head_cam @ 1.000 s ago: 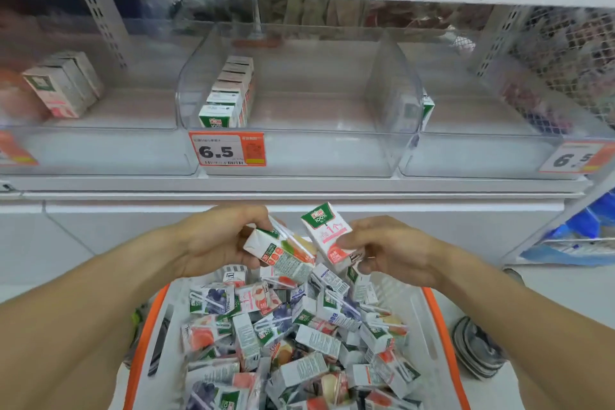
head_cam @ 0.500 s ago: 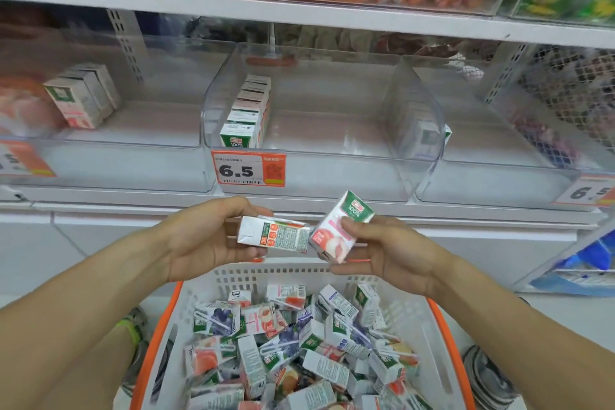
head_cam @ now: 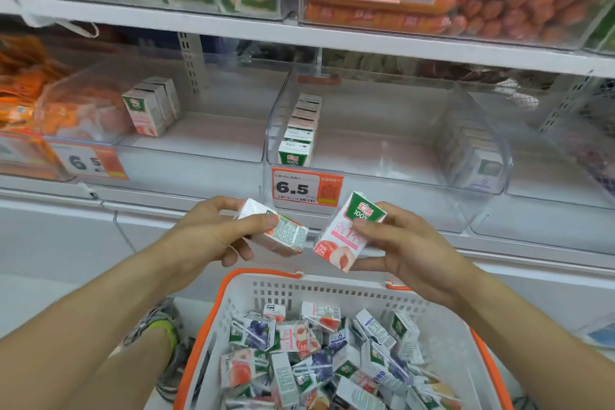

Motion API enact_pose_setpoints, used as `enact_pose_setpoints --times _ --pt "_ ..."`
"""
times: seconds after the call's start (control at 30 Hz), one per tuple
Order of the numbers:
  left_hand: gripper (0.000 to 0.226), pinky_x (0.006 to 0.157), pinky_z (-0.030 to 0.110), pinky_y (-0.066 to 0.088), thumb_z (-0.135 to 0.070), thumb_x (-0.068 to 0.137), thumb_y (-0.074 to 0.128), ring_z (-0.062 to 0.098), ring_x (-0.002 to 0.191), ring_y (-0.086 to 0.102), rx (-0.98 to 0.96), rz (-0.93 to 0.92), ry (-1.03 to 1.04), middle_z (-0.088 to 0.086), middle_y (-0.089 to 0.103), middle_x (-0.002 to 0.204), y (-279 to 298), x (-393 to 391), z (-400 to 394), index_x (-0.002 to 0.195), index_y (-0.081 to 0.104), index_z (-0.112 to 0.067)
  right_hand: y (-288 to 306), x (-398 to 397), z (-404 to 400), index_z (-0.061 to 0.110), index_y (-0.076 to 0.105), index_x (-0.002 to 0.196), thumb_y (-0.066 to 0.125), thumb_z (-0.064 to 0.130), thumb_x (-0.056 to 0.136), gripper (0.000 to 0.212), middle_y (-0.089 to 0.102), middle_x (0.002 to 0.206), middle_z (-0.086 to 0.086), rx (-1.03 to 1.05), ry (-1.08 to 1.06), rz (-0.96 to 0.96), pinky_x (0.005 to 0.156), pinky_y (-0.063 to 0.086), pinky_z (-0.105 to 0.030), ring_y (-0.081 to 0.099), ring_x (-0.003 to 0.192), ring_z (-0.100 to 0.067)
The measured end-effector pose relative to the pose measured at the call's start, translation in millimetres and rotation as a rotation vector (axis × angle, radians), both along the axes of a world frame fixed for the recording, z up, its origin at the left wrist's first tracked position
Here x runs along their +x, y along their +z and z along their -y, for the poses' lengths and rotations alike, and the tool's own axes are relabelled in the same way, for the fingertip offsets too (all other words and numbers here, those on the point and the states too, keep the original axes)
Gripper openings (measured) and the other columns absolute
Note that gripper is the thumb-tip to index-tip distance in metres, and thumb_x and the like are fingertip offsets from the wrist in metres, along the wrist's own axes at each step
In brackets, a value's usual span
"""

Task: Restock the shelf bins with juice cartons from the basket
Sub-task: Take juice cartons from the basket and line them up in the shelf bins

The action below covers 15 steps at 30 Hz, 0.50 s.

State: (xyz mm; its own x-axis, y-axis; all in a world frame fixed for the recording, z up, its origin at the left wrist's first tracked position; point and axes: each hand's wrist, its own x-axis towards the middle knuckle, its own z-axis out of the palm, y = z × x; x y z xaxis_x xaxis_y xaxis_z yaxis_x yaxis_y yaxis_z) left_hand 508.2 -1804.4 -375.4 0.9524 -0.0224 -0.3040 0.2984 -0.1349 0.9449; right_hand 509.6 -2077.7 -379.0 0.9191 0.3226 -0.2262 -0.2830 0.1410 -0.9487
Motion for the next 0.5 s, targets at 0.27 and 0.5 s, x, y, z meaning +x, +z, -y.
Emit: enact_pose_setpoints --times 0.27,0.5 --pt "0.035 0.045 0.011 0.041 -0.028 0.075 0.081 0.007 0.046 0.056 0.145 0.496 0.48 -0.006 0.067 0.058 18 -21 -81 0.097 0.061 -0.01 63 18 -121 0.021 0.062 0.108 0.081 0.019 0.079 0.034 0.073 0.101 0.001 -0.284 -0.089 0.76 0.08 0.06 -0.045 0.072 0.091 -0.02" --pt "0.061 0.066 0.024 0.056 -0.025 0.063 0.091 0.007 0.073 0.071 0.049 0.507 0.647 0.002 0.073 0.095 2 -16 -138 0.11 0.052 -0.022 90 110 -256 0.023 0.062 0.101 0.09 0.028 0.068 0.044 0.068 0.093 0.012 -0.594 -0.122 0.887 0.079 0.054 -0.021 0.064 0.084 -0.005"
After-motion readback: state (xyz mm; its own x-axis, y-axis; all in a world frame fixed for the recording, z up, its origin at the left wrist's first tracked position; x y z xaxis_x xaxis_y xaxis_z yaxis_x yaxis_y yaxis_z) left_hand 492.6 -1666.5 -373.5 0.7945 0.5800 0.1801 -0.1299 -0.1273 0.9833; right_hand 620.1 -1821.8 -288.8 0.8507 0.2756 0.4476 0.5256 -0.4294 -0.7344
